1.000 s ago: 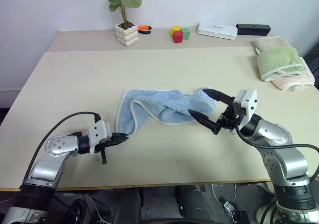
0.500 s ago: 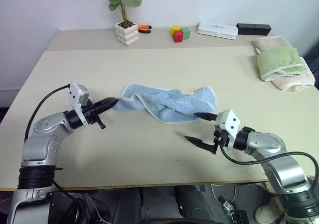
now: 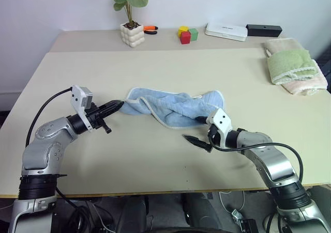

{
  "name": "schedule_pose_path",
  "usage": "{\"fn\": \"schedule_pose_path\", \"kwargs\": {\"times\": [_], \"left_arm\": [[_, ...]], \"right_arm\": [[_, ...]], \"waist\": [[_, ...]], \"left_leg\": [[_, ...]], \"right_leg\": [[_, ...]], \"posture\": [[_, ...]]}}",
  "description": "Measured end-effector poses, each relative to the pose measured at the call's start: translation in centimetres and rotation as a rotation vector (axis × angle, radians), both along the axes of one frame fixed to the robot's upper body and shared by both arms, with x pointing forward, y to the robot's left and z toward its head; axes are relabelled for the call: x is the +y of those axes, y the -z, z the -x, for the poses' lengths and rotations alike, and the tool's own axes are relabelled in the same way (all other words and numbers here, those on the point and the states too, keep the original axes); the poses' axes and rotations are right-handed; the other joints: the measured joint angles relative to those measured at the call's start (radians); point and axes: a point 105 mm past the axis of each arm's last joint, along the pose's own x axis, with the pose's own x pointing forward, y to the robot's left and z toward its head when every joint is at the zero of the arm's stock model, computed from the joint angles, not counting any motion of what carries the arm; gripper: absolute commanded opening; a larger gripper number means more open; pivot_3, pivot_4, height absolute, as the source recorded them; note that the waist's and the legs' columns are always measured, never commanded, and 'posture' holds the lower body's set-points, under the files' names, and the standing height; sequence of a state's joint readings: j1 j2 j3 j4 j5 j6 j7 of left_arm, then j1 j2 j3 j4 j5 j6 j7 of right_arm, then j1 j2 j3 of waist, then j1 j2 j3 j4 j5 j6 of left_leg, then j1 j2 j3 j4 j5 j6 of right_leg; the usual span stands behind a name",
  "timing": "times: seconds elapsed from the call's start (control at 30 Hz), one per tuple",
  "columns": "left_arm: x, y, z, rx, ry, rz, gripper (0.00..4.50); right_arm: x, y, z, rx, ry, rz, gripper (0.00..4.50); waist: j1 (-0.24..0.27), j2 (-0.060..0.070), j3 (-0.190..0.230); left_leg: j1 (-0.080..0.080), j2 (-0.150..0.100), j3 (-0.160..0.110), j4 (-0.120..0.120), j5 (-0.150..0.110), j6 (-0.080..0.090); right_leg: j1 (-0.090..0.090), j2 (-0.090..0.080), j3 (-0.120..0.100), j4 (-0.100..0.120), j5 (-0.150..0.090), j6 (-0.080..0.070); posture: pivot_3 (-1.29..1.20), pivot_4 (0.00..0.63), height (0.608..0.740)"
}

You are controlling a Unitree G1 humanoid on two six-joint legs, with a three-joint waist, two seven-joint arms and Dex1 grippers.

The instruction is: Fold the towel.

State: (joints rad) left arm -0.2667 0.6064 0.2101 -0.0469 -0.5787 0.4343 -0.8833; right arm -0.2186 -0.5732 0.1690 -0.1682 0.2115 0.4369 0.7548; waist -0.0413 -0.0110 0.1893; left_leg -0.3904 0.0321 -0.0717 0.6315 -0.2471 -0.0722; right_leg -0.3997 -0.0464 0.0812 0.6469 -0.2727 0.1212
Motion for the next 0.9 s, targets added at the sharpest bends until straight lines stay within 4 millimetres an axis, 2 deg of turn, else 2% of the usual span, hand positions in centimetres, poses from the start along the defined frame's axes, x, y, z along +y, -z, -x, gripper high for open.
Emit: {"fn": "schedule_pose_path", "kwargs": {"times": [0.1,0.2,0.27,0.3,0.33,0.43,0.47,0.7,0.8,0.9], "left_arm": [[-0.1,0.1,0.2,-0.001,0.002,-0.005,0.04],[-0.2,0.1,0.3,-0.005,-0.004,-0.011,0.00],[-0.2,0.0,0.3,-0.010,-0.004,-0.013,0.00],[-0.2,0.0,0.3,-0.010,-0.006,-0.013,0.00],[-0.2,0.0,0.3,-0.009,-0.007,-0.013,0.00],[-0.2,0.1,0.3,-0.008,-0.008,-0.014,0.00],[-0.2,0.1,0.3,-0.008,-0.008,-0.014,0.00],[0.0,0.2,0.3,-0.010,-0.015,-0.038,0.00],[0.7,0.5,0.6,-0.001,-0.014,-0.109,0.00],[1.4,0.8,1.2,-0.014,0.004,-0.186,0.00]], "right_arm": [[0.0,-0.3,-0.6,-0.022,0.005,0.022,4.50],[-0.2,-0.5,-1.1,-0.048,0.002,0.057,3.71],[-0.4,-0.5,-1.6,-0.056,0.011,0.076,2.79],[-0.6,-0.6,-1.9,-0.063,0.020,0.089,2.18],[-0.7,-0.7,-2.1,-0.069,0.028,0.100,1.82],[-1.1,-0.7,-2.2,-0.075,0.035,0.127,0.36],[-1.2,-0.7,-2.3,-0.079,0.038,0.137,0.03],[-2.0,-1.0,-2.3,-0.077,0.045,0.174,0.03],[-3.4,-1.4,-0.6,-0.001,0.005,0.148,0.03],[-4.4,-2.8,1.5,0.076,-0.065,0.104,0.03]], "waist": [[-0.003,0.000,0.000],[-0.003,0.000,0.000],[-0.002,0.000,0.000],[-0.002,0.000,0.000],[0.000,-0.001,0.000],[0.002,-0.001,0.000],[0.002,-0.001,0.000],[0.003,-0.001,0.000],[0.006,-0.001,0.000],[0.002,-0.001,0.001]], "left_leg": [[0.000,0.000,0.000,0.000,0.000,0.000],[0.000,0.000,0.000,0.000,0.000,0.000],[0.000,0.000,0.000,0.001,0.000,0.000],[0.000,0.000,0.000,0.001,0.000,0.000],[0.000,0.000,0.000,0.001,0.000,0.000],[0.000,0.000,0.000,0.001,0.000,0.000],[0.000,0.000,0.000,0.001,0.000,0.000],[0.000,0.000,0.000,0.001,0.000,0.000],[-0.001,0.000,0.000,0.000,0.000,0.000],[-0.001,0.000,0.000,-0.001,0.000,0.000]], "right_leg": [[0.000,0.000,0.000,0.000,0.000,0.000],[0.000,0.000,0.000,0.000,0.000,0.000],[0.001,0.000,0.000,0.000,0.000,0.000],[0.001,0.000,0.000,0.000,0.000,0.000],[0.001,0.000,0.000,0.000,0.000,0.000],[0.001,0.000,0.000,-0.001,0.000,0.000],[0.001,0.000,0.000,-0.001,0.000,0.000],[0.001,0.000,0.000,-0.001,0.000,0.000],[0.000,-0.001,0.000,-0.002,0.000,0.000],[-0.001,-0.001,0.000,-0.002,0.000,0.000]], "posture": [[0.00,0.150,0.740],[0.00,0.150,0.740],[0.00,0.150,0.740],[0.00,0.150,0.740],[0.00,0.150,0.740],[0.00,0.150,0.740],[0.00,0.150,0.740],[0.00,0.150,0.740],[0.00,0.150,0.740],[0.00,0.150,0.740]]}}
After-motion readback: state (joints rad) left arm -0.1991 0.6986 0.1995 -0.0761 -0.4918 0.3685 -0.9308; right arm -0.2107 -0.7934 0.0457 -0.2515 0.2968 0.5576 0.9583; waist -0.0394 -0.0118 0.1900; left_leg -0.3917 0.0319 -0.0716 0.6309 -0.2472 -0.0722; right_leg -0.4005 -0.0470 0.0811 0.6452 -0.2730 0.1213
